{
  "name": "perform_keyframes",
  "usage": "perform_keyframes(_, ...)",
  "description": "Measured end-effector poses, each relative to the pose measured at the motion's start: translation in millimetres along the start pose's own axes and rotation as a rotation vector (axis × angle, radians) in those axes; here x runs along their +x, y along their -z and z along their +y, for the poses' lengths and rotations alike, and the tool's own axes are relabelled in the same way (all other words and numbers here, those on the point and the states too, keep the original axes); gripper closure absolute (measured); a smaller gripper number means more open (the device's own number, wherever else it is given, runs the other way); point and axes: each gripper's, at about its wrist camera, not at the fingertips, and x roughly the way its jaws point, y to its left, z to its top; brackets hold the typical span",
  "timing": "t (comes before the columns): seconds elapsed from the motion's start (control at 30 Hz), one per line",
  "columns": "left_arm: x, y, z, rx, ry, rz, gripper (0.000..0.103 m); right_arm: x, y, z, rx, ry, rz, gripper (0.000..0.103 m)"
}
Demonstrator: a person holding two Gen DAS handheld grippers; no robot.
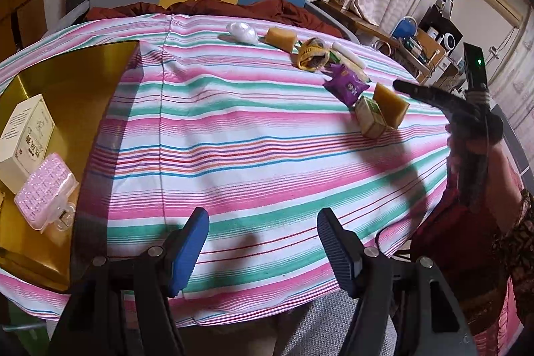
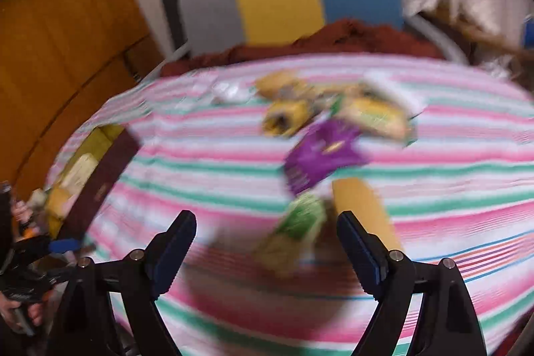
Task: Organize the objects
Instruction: 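Move both grippers back to the remaining items, then grasp the green-white box with the left gripper while the right gripper grasps a yellow sponge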
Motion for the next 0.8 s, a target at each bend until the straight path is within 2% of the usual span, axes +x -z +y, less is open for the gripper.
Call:
perform_keyframes(0.07,3.7,0.3,-4.2,0.009,0.001,0.010,0.035,-1.2,-1.7,-19.5,0.039,0.096,-0.021,0.015)
perform_keyframes(0.17,7.4,0.0,-9.4,0.017,0.003,0.018,0.035,9.1,3.4,-40.4,0.085,0.137,0.009,0.015)
perform_keyframes(0.27,12.6,-1.2,-14.9,0.021,0.011,0.029,0.035,21.0,4.9,-48.4,0.106,0.112,0.047,0.015)
perform_keyframes(0.4,18.8,-4.2,-23.8,0.038,0.024,0.039,0.035,37.7,7.5,-49.1,0.136,0.028,0.106,0.018)
perform_keyframes(0.47,21.3,-6.1,-28.7,0.052,0.025,0.040,0.035,49.6,14.0,-42.0,0.121,0.013,0.156,0.024)
perform_keyframes(0.5,22.5,-7.5,-30.8,0.056,0.027,0.042,0.035,50.2,14.0,-40.0,0.123,-0.001,0.148,0.026)
perform_keyframes(0.53,24.7,-9.8,-33.5,0.059,0.032,0.044,0.035,50.4,13.1,-38.8,0.131,-0.017,0.145,0.039)
perform_keyframes(0.6,28.3,-13.6,-36.5,0.060,0.034,0.047,0.035,48.4,9.5,-36.6,0.138,-0.026,0.139,0.054)
perform_keyframes(0.63,30.8,-16.2,-39.3,0.062,0.038,0.050,0.035,46.3,9.1,-36.7,0.140,-0.019,0.140,0.058)
perform_keyframes(0.8,47.4,-33.7,-58.3,0.085,0.056,0.061,0.035,33.9,6.5,-50.7,0.210,0.015,0.135,0.062)
